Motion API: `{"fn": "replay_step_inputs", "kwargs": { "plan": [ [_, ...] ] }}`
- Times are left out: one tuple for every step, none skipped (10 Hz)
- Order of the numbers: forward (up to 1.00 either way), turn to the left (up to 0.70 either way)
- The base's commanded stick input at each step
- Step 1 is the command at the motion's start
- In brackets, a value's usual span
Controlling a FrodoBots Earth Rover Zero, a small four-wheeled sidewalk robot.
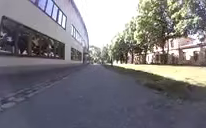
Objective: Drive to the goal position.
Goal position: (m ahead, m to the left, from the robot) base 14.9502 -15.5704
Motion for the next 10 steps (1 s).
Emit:
{"fn": "replay_step_inputs", "kwargs": {
  "plan": [
    [0.45,0.0],
    [0.45,0.0],
    [0.45,0.0],
    [0.45,0.0],
    [0.45,0.0],
    [0.45,0.0],
    [0.45,0.0],
    [0.45,0.0],
    [0.45,0.0],
    [0.45,0.0]
  ]
}}
